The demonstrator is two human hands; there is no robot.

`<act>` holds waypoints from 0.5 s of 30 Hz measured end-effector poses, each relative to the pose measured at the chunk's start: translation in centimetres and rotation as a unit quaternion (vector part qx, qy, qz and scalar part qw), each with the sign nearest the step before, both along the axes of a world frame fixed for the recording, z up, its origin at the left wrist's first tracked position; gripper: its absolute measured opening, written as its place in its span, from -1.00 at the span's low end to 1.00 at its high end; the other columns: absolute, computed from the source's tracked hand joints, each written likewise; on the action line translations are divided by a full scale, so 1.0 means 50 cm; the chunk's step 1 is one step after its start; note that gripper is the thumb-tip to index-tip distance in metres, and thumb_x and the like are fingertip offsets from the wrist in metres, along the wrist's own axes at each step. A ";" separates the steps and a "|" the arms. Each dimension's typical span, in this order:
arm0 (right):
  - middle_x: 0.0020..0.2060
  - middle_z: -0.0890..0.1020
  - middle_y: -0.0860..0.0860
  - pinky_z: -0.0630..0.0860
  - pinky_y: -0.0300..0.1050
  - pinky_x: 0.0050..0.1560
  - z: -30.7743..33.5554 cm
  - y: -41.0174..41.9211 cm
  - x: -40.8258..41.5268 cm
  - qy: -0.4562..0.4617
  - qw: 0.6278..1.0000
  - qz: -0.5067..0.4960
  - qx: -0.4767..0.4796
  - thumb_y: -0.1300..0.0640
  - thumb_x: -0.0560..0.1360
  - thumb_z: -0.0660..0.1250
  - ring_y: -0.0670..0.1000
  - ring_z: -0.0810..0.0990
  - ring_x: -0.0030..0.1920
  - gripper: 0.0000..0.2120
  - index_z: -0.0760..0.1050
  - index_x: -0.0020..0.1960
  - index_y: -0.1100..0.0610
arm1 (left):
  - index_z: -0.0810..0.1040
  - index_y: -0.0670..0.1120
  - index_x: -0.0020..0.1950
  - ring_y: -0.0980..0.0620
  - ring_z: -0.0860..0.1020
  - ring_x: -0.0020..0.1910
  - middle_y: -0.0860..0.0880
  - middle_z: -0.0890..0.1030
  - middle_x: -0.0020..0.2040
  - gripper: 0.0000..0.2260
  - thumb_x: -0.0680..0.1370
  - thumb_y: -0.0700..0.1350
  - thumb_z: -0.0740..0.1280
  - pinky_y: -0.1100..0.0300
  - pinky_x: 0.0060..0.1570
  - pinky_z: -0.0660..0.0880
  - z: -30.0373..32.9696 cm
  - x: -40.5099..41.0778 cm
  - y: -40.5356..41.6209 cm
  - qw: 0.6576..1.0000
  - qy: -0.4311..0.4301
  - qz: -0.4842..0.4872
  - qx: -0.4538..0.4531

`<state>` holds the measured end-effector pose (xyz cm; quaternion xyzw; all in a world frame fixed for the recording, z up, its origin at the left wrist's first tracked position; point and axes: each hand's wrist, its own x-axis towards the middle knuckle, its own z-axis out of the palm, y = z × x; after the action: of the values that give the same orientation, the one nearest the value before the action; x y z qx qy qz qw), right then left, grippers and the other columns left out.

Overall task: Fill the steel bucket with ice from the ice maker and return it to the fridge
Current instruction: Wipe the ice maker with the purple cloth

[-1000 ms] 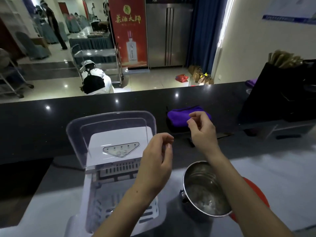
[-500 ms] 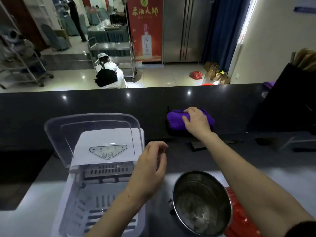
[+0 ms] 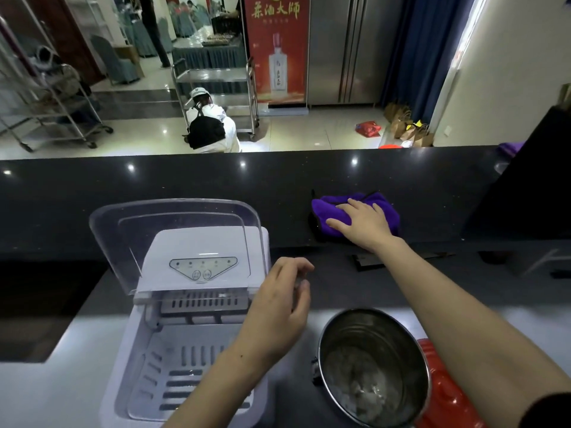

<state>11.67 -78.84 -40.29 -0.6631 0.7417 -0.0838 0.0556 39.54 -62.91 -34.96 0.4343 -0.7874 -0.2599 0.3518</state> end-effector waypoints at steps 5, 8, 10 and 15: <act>0.31 0.59 -0.02 0.31 0.11 0.43 -0.020 0.010 0.022 0.007 0.997 -0.013 -0.081 -0.34 0.63 0.16 0.10 0.55 0.29 -0.49 0.55 0.34 0.00 | 0.48 0.02 0.26 0.22 0.50 0.17 0.14 0.49 0.14 -0.80 0.67 -0.19 0.27 0.40 0.13 0.42 0.007 0.007 0.006 1.000 -0.001 0.000 0.006; 0.10 0.62 0.01 0.42 0.08 0.22 -0.019 0.020 0.030 0.000 0.993 -0.021 -0.118 -0.28 0.64 0.21 0.12 0.59 0.12 -0.56 0.60 0.20 0.05 | 0.48 0.02 0.25 0.22 0.50 0.15 0.14 0.50 0.12 -0.80 0.66 -0.20 0.26 0.44 0.11 0.40 0.017 0.011 0.013 1.000 0.004 -0.003 0.005; 0.06 0.62 0.02 0.45 0.10 0.18 -0.013 0.029 0.038 -0.018 0.991 -0.027 -0.128 -0.27 0.64 0.22 0.13 0.59 0.11 -0.56 0.60 0.18 0.07 | 0.48 0.02 0.24 0.21 0.50 0.14 0.15 0.50 0.11 -0.80 0.67 -0.20 0.26 0.44 0.09 0.39 0.023 0.019 0.021 1.000 0.006 -0.004 0.002; 0.11 0.62 0.02 0.44 0.09 0.13 0.012 0.077 0.061 -0.075 0.989 -0.041 -0.123 -0.27 0.65 0.21 0.12 0.57 0.15 -0.55 0.56 0.27 0.05 | 0.48 0.05 0.24 0.21 0.50 0.13 0.16 0.50 0.10 -0.81 0.67 -0.19 0.26 0.43 0.09 0.43 0.030 0.055 0.036 1.000 0.018 -0.010 -0.001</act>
<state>14.73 -75.00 -39.69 -0.6256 0.7461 -0.2265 0.0257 42.29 -61.09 -33.44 0.4209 -0.7857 -0.2704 0.3639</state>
